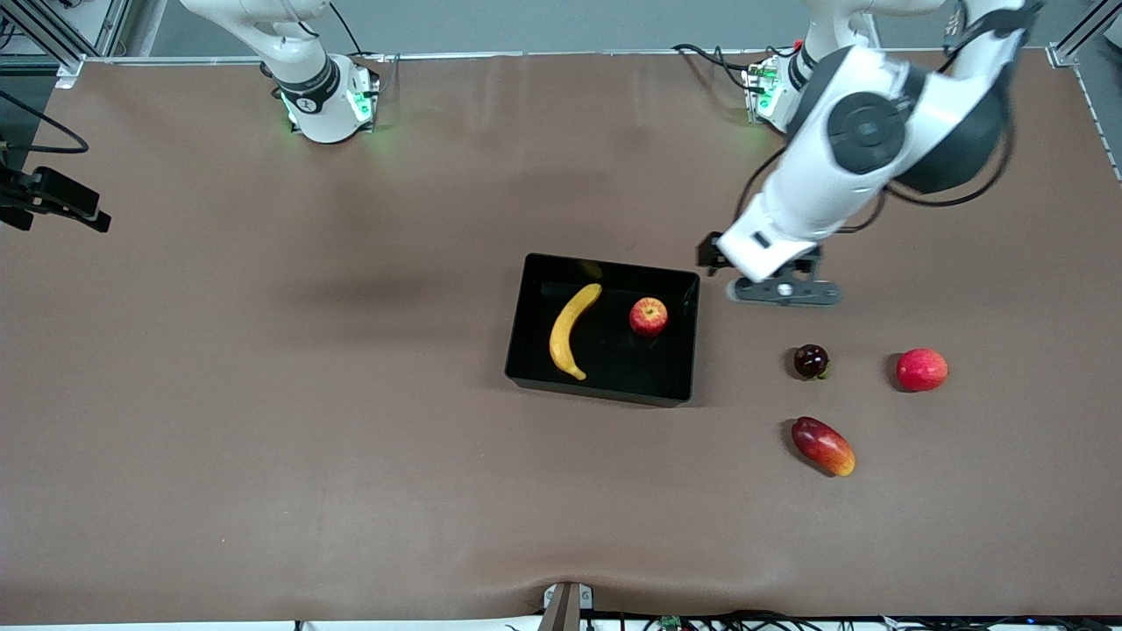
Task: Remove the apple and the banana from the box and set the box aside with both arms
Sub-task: 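Move the left gripper over the apple in the black tray, then lower the left gripper and grasp the red-yellow apple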
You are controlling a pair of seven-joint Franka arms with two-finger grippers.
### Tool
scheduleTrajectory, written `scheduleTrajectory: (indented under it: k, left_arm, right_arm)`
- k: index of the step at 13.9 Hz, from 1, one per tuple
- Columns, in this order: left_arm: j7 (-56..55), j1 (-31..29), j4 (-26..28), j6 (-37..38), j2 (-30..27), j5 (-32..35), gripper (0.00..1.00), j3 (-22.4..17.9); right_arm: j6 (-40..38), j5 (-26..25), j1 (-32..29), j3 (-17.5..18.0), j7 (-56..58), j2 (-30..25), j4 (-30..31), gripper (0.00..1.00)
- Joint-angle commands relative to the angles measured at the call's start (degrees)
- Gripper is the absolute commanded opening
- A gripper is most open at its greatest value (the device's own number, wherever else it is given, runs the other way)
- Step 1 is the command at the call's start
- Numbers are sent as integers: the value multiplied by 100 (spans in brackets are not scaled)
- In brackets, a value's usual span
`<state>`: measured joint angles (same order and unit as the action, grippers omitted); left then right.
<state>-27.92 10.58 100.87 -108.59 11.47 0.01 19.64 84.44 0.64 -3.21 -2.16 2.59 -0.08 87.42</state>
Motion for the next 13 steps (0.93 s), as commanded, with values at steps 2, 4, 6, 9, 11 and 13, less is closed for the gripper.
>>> scheduleTrajectory:
  k: [2,4,6,9,11,13]
  left_arm:
    - [-1413,478,-32,-460,574,339,100,14]
    - [-2153,672,-76,-593,917,719,100,23]
    - [-2586,778,-76,-725,1147,781,100,14]
    - [-3296,944,-85,-927,1428,887,100,23]
    - [-3745,1068,-94,-1041,1656,1009,100,14]
    - [-4098,1095,-94,-1173,1841,1298,100,23]
  right_arm:
    - [-59,15,-101,57,-4,17,-59,100]
    - [-59,24,-101,57,-4,17,-59,100]
    - [-59,24,-101,57,-4,17,-59,100]
    - [-59,24,-109,57,-4,17,-59,100]
    - [-59,24,-101,57,-4,17,-59,100]
    - [-59,24,-109,57,-4,17,-59,100]
